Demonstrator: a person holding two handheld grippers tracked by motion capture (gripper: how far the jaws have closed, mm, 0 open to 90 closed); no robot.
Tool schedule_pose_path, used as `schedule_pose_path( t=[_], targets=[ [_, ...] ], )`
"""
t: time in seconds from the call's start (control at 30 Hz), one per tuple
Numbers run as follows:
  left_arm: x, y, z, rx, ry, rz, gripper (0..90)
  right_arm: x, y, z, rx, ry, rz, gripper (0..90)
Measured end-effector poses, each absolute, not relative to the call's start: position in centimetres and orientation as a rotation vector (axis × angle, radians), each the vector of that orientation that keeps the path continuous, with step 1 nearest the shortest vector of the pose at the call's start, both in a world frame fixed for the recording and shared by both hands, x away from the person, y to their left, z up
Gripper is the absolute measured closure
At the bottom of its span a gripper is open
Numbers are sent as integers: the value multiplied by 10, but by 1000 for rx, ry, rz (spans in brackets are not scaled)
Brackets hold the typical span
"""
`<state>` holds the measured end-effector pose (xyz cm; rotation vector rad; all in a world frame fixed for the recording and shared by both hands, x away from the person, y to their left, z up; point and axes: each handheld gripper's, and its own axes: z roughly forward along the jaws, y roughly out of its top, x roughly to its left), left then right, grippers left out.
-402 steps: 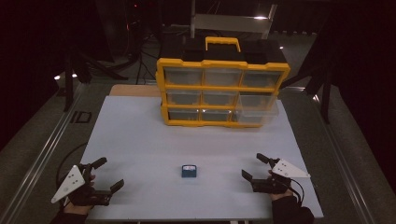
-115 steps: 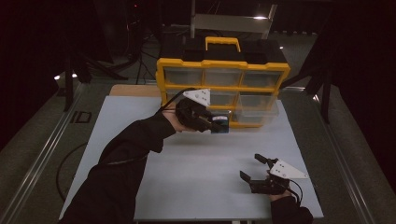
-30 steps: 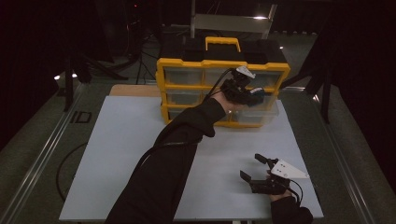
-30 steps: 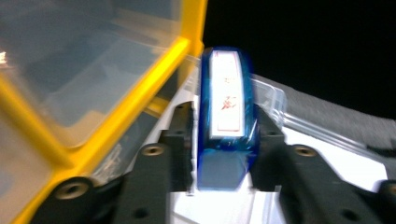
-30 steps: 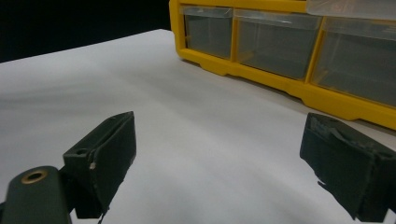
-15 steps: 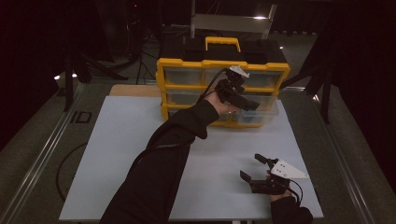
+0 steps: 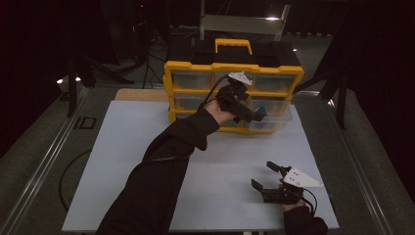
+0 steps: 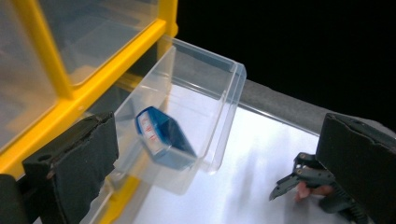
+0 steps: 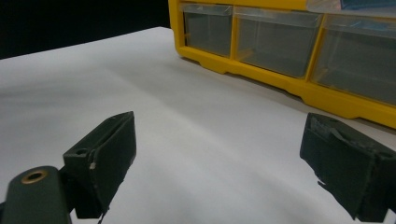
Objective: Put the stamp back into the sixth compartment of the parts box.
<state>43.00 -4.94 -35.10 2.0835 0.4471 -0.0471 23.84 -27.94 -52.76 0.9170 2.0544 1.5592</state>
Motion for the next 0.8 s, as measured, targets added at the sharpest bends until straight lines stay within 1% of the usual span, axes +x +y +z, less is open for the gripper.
schedule_pose_path(
  t=[0.27,0.47,0.5,0.53,0.6,0.77,0.8],
  targets=[
    [422,-22,-352,2032,421,-59,2,239,-279,-528,917,2059,1553,109],
    [414,-3,-354,2022,394,-53,3,239,-279,-528,920,2054,1541,109],
    [413,0,-354,2026,395,-36,3,239,-279,-528,924,2050,1537,109],
    [413,3,-355,2018,391,-57,3,239,-279,-528,927,2051,1536,109],
    [410,8,-355,2021,396,-37,3,240,-279,-528,936,2052,1535,109],
    [403,19,-355,2010,379,-50,3,240,-277,-528,921,2057,1533,108],
    [399,24,-355,2010,379,-35,3,240,-277,-528,918,2062,1528,109]
  ],
)
